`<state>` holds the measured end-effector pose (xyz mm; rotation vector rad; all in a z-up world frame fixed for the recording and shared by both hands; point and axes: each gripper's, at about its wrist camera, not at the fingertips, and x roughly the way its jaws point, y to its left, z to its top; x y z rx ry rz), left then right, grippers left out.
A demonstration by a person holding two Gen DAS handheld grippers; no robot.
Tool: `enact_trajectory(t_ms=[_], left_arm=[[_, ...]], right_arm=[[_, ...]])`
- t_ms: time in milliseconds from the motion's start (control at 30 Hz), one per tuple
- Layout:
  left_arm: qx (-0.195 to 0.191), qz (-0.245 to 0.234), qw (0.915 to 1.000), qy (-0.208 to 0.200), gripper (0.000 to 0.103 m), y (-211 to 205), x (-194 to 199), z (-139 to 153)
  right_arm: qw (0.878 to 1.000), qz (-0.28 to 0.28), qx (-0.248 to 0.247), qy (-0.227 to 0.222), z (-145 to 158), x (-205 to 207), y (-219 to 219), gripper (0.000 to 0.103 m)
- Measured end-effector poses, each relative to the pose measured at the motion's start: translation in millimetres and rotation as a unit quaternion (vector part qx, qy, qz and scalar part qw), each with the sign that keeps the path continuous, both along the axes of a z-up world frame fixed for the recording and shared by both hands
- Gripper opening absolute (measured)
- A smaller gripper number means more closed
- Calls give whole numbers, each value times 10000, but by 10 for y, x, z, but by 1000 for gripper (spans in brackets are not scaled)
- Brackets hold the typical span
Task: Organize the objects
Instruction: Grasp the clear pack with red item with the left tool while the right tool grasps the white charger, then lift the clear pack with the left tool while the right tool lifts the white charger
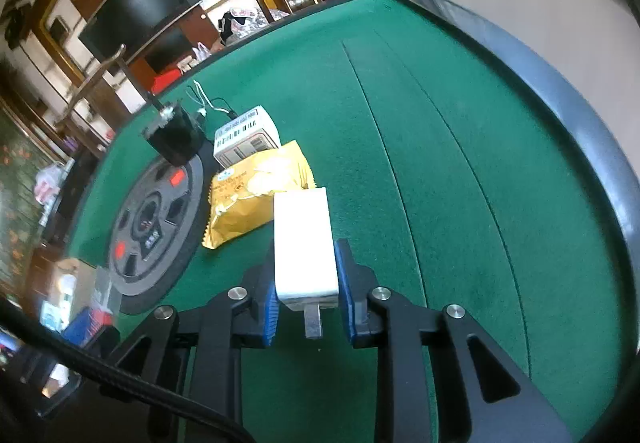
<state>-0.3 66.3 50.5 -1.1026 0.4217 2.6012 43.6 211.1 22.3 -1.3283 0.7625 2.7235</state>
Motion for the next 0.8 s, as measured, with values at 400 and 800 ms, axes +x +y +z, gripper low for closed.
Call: enact_trajectory(t_ms=[400, 800], left_arm=[[372, 171, 9991, 150, 23, -417, 452, 251], [956, 236, 9951, -7, 23, -931, 845, 277]], right_arm=[[9944, -171, -1040, 109, -107, 62, 230, 21], [9963, -183, -826, -142, -64, 311, 0, 21]])
